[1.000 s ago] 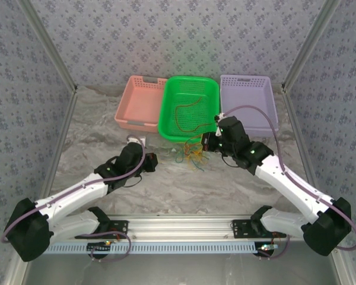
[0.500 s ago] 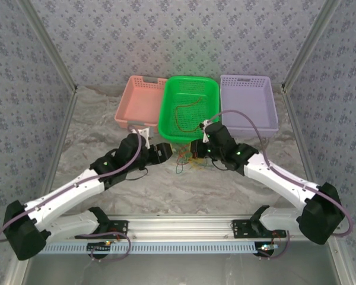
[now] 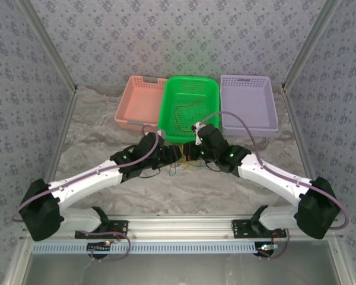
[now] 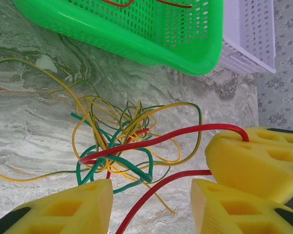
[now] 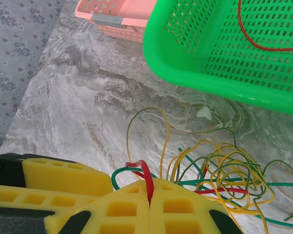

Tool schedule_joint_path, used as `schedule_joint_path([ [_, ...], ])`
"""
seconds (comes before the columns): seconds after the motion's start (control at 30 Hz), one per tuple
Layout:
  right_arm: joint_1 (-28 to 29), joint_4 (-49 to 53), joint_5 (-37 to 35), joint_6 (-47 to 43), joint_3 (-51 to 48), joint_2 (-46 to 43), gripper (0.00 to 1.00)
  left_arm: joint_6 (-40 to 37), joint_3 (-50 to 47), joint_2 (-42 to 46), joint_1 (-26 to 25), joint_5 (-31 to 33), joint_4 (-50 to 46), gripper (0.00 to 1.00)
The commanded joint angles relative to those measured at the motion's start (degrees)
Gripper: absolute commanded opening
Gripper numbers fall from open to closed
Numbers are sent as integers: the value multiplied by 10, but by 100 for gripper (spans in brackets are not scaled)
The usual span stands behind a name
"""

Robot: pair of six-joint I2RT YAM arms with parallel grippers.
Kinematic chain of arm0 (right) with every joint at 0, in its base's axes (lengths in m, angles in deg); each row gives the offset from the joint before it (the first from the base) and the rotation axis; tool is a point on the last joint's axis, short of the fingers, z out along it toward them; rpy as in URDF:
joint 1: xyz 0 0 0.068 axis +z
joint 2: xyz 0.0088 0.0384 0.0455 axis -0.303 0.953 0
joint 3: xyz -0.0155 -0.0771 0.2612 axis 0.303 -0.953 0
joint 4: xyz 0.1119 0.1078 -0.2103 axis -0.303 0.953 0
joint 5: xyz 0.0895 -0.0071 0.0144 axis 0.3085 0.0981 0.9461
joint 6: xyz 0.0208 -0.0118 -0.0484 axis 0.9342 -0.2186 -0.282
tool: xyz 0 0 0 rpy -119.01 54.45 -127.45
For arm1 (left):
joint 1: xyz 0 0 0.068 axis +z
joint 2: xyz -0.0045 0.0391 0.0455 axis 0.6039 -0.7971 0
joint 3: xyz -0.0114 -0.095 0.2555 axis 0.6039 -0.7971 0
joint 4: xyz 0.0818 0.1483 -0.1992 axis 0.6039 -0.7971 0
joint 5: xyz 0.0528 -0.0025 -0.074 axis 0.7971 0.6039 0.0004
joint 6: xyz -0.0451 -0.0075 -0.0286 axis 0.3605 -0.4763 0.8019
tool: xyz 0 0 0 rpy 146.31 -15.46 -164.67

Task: Untangle the cables

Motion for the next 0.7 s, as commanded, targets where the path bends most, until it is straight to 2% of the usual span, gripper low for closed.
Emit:
schedule_joint_path([
  [0.0, 9, -24, 2, 5, -10, 7, 0, 14, -8, -4, -1, 17, 15, 46],
  [0.1, 13, -37, 3, 24, -21, 6, 0, 15, -8, -14, 4, 25, 2, 45],
  [0.33, 22, -50, 0, 35, -33, 0, 0, 31, -39, -24, 16, 28, 27, 32],
  [0.53, 24, -52, 0, 36, -34, -2, 0, 33, -41, -36, 19, 29, 25, 27],
  [0.63, 26, -51, -3, 36, -37, -3, 0, 32, -42, -36, 21, 30, 28, 18],
  [0.67, 26, -52, -4, 36, -39, -4, 0, 31, -42, -36, 22, 32, 27, 12],
])
